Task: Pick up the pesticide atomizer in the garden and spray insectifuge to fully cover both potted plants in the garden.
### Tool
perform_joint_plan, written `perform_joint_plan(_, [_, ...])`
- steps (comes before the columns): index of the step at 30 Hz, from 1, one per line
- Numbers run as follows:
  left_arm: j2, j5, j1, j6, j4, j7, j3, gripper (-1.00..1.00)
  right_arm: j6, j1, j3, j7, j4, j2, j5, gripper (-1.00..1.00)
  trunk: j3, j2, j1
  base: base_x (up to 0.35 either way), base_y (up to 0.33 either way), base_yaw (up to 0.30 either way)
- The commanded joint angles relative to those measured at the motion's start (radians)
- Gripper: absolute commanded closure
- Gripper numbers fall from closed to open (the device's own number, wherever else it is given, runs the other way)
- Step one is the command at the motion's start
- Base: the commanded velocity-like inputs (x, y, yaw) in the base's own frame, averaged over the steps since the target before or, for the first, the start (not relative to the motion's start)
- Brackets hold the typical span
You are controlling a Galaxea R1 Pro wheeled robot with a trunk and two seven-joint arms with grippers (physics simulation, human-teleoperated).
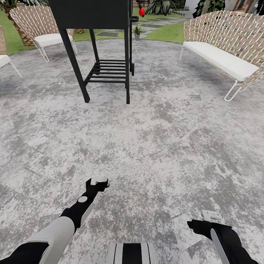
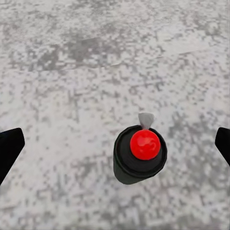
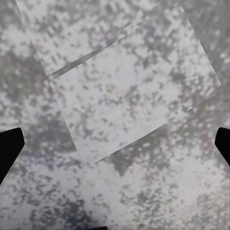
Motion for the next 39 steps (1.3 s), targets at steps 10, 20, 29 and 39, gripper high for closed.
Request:
perform_joint_plan(10, [-0.001, -0.008, -0.001, -0.003, 0.001, 0.0, 0.0, -1.0, 0.004, 0.0, -0.001, 0.0, -0.001, 0.0, -0.006, -1.0, -0.001, 0.0, 0.0, 0.0, 0.0, 0.0])
perform_joint_plan(20, [-0.002, -0.008, -0.001, -0.003, 0.001, 0.0, 0.001, -1.0, 0.004, 0.0, -0.001, 0.0, -0.001, 0.0, -0.006, -1.0, -0.028, -0.002, 0.003, 0.0, 0.0, 0.0])
perform_joint_plan(29, [-0.002, -0.008, -0.001, -0.003, 0.001, 0.0, 0.0, -1.0, 0.004, 0.0, -0.001, 0.0, -0.001, 0.0, -0.006, -1.0, -0.039, -0.003, 0.004, 0.0, 0.0, 0.0])
perform_joint_plan(39, [-0.002, -0.008, -0.001, -0.003, 0.001, 0.0, 0.001, -1.0, 0.004, 0.0, -0.001, 0.0, -0.001, 0.0, -0.006, -1.0, -0.055, -0.004, 0.006, 0.0, 0.0, 0.0])
